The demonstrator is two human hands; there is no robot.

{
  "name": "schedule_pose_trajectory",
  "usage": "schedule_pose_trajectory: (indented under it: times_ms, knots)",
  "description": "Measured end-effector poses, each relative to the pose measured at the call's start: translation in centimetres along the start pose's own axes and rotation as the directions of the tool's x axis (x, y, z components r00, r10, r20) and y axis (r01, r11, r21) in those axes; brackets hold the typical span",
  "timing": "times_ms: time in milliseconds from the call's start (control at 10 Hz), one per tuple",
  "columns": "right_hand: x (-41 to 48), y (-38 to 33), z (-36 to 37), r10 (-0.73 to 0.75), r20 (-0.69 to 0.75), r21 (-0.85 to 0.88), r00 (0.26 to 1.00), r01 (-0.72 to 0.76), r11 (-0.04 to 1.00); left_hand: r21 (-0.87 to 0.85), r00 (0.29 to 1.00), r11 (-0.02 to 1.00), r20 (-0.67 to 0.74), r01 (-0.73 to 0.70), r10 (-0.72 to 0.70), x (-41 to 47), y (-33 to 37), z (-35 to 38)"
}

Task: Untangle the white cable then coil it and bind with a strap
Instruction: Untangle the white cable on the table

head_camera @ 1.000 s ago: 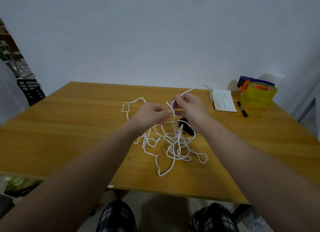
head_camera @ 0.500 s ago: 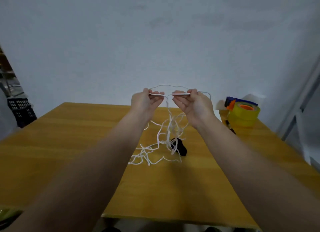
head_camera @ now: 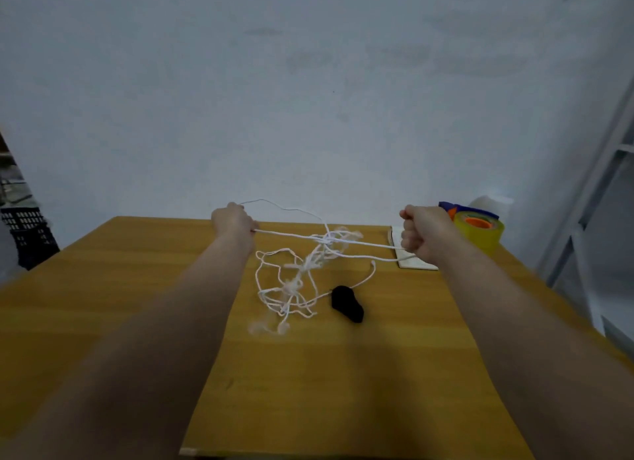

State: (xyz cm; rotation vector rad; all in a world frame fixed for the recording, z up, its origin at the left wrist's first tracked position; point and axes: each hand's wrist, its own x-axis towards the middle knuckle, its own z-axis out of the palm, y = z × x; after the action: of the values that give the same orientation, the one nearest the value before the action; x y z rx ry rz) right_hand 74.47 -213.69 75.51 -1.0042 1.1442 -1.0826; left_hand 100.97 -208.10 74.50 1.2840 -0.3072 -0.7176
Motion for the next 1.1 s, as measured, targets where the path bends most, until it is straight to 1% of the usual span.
schedule_pose_trajectory:
  times_ms: [100,200,300,400,500,600,700,800,900,1000,1100]
  knots:
    - [0.1,-0.1,-0.8,-0.006,0.041,-0.117,0.999,0.011,0.993,0.003,0.994,0.999,-0.099,-0.036,0.036,1.0,0.3,-1.1]
    - [0.0,0.1,-1.2,-0.034,0.103,-0.124,0.994,0.047,0.991,0.204,0.967,0.961,-0.136,-0.186,0.216,2.4,-0.1,-2.6]
    - [-0.3,-0.2,-1.3,-0.113,0.067,-0.233,0.991,0.126,0.964,0.545,0.835,0.692,0.027,-0.474,0.55,2.4,-0.1,-3.1]
    - [-0.7,-0.8,-0.7,-0.269,0.056,-0.469,0.962,0.263,0.843,0.647,0.649,0.297,0.41,-0.702,0.641,1.0,0.4,-3.5]
    - [-1.4,-1.1,0.9,-0.41,0.193,-0.337,0.891,0.453,0.825,0.788,0.731,0.043,0.548,-0.615,0.406,1.2,-0.7,-3.3]
    - [-1.9,-2.0,1.9,-0.475,0.273,0.303,0.837,0.394,0.868,0.868,0.834,-0.072,0.493,-0.492,0.248,1.3,-2.4,-3.8]
    - [-2.1,-2.5,1.9,-0.478,0.295,0.616,0.828,0.217,0.757,0.912,0.897,-0.172,0.401,-0.372,0.187,0.9,-3.6,-5.3]
    - [-2.9,-2.3,3.1,-0.469,0.387,0.589,0.794,0.178,0.789,0.905,0.897,-0.208,0.407,-0.371,0.173,-0.2,-3.4,-4.4]
    - [-3.9,-1.8,4.9,-0.448,0.489,0.495,0.749,0.184,0.849,0.699,0.696,0.175,0.587,-0.693,0.414,-2.8,-2.2,-1.6]
    - [-4.9,-1.5,6.3,-0.453,0.548,0.449,0.703,0.21,0.868,0.311,0.546,0.7,0.827,-0.643,0.134,-6.7,-1.1,0.2]
    - [-6.0,-2.1,6.3,-0.465,0.57,0.45,0.678,0.216,0.867,0.417,0.51,0.589,0.86,-0.692,-0.009,-7.1,-2.0,0.9]
